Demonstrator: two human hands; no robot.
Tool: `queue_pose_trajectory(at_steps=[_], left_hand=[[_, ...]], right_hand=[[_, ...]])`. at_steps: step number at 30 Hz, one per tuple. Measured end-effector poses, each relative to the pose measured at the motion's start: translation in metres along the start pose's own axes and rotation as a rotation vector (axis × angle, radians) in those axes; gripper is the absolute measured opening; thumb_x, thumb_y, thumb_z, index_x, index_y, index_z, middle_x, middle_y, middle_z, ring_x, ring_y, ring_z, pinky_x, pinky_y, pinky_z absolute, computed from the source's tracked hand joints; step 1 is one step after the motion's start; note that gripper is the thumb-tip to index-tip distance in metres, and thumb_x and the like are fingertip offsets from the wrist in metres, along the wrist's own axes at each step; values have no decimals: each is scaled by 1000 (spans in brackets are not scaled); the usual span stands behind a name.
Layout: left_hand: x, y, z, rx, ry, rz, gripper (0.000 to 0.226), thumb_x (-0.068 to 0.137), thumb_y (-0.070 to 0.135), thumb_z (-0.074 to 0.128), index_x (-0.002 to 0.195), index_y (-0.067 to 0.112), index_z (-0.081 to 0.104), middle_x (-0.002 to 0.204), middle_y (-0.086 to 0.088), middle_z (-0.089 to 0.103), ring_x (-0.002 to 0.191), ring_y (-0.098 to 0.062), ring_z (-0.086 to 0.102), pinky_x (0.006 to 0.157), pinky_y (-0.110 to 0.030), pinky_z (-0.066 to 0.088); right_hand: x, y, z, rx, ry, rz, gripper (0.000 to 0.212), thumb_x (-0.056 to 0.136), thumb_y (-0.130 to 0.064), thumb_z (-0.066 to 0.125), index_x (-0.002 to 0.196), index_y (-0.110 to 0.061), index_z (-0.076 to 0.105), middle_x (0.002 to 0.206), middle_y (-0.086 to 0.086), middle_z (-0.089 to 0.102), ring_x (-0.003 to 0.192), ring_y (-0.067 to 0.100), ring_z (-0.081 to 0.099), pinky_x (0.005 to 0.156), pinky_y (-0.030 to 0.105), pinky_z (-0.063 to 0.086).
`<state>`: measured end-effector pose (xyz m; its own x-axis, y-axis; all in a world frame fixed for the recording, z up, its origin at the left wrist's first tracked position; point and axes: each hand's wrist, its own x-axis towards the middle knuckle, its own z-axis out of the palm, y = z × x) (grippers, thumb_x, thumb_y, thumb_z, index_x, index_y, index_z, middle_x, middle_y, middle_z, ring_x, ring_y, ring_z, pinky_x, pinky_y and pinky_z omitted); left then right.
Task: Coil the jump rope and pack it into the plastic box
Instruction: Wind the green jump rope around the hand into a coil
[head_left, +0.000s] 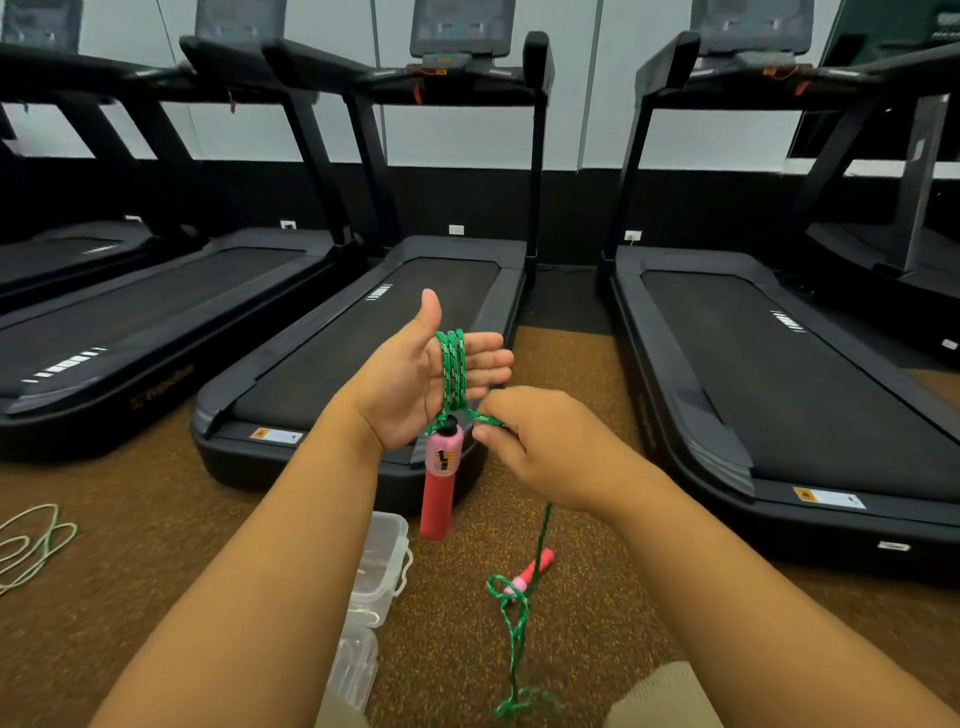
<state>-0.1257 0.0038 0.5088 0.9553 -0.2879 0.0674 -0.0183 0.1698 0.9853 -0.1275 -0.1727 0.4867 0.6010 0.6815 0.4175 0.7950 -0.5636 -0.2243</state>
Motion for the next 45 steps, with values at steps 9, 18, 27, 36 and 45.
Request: queue_pose_trajectory(at_steps=[9, 18, 27, 36, 45], left_hand=[[-1, -5, 12, 68, -200, -119, 95, 84, 74, 8, 87, 5, 73, 84, -16, 69, 81, -27, 62, 82, -36, 47], [2, -4, 9, 141, -280, -78, 102, 82, 74, 14, 107, -12, 62, 94, -23, 69, 75, -26, 68, 71, -33, 48], [10, 14, 15, 21, -302, 30, 95, 87, 69, 14, 106, -10, 64, 88, -20, 72, 58, -19, 67, 54, -23, 47], [10, 20, 19, -90, -129, 186, 76, 92, 58, 27, 125, -5, 55, 111, -20, 69, 68, -18, 69, 58, -22, 51], [2, 15, 7, -147, -35, 159, 91, 90, 68, 9, 133, -3, 46, 131, -23, 57, 122, -33, 56, 102, -38, 45]], right_hand=[[14, 4, -35, -70, 142, -5, 15, 89, -35, 57, 88, -20, 60, 80, -6, 54, 75, 13, 52, 69, 36, 47], [29, 26, -45, 17, 285, 112, 11, 90, -30, 59, 92, -21, 64, 86, 0, 61, 80, 15, 55, 72, 37, 47], [34, 29, -33, 334, 328, 275, 18, 97, -25, 48, 92, -20, 64, 86, 0, 65, 84, 18, 59, 75, 39, 50], [30, 19, -8, 391, 150, 321, 30, 99, -30, 42, 126, -28, 55, 118, 5, 65, 102, 19, 58, 87, 32, 47], [5, 7, 11, 118, -24, 167, 16, 99, -29, 44, 84, -24, 41, 76, -4, 51, 70, 18, 48, 62, 33, 38]])
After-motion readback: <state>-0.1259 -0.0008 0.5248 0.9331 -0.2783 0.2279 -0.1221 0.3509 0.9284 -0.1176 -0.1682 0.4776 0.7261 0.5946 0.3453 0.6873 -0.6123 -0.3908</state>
